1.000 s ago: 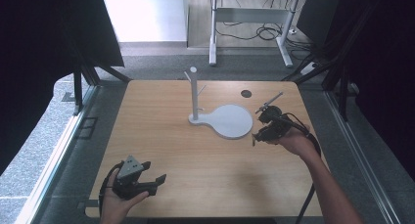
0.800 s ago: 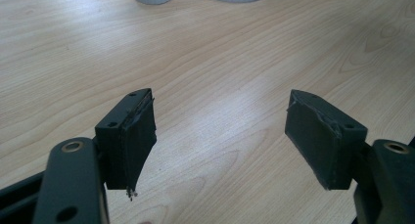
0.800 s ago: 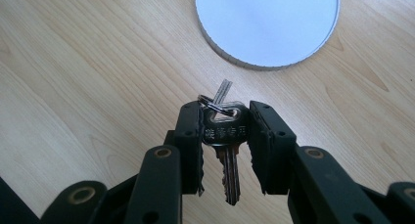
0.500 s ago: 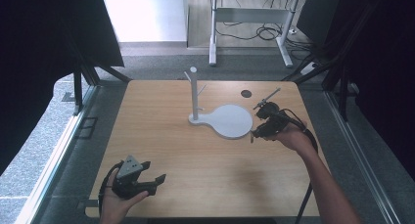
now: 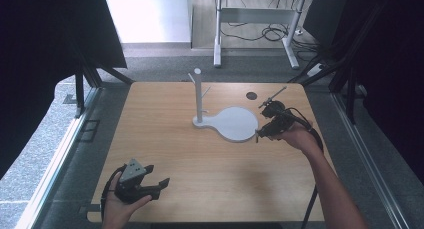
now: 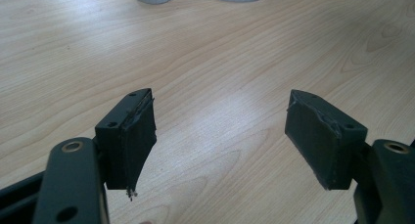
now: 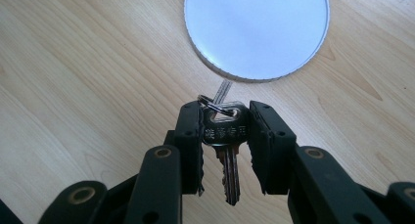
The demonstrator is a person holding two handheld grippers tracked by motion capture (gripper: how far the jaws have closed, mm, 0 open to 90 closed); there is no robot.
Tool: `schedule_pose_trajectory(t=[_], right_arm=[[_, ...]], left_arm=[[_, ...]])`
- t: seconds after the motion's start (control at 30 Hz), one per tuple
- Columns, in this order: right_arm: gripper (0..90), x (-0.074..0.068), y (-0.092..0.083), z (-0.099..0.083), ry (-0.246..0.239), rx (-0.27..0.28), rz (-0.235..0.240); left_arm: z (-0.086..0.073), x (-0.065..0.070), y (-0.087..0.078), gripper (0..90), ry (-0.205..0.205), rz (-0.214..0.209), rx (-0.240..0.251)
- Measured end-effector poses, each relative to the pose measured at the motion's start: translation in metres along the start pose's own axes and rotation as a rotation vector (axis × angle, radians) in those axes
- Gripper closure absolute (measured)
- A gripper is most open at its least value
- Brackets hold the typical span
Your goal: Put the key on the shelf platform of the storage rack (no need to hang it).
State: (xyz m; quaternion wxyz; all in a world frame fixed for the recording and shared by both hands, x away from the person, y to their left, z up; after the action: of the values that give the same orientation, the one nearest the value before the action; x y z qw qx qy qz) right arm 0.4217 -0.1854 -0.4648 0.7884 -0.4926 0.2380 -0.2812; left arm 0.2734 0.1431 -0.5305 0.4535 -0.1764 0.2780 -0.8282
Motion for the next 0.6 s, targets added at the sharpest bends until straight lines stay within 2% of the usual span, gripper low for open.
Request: schedule_pose_trajectory(t=[0.13,0.23,0.43,0.6], right_arm=[[67.7,0.002,0.0,0.002,0.013,0.0,0.001],[67.6,0.004,0.0,0.003,0.006,-0.002,-0.001],[67.6,0.009,-0.004,0.011,0.009,0.024,0.018],[67.7,0.017,-0.005,0.016,0.017,0.0,0.011]], left_arm=[[0.0,0.0,0.0,27.4,0.001,0.001,-0.002],[0.001,0.001,-0.001,27.4,0.006,0.004,0.002],[0.006,0.004,-0.005,27.4,0.024,0.014,0.017],[0.008,0.007,-0.006,27.4,0.036,0.002,0.022]])
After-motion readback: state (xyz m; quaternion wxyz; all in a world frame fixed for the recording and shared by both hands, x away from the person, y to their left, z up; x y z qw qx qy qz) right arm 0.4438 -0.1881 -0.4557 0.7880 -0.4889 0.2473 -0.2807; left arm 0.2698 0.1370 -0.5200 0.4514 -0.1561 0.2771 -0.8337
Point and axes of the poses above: each handheld gripper's, and its own axes: y roughly forward along the jaws, z roughly out of its top, x roughly to its right, the point moved 10 cm from there along y, roughly forward along the jaws, and after that the axes turned 7 degrees about z, right-handed, at the moved point
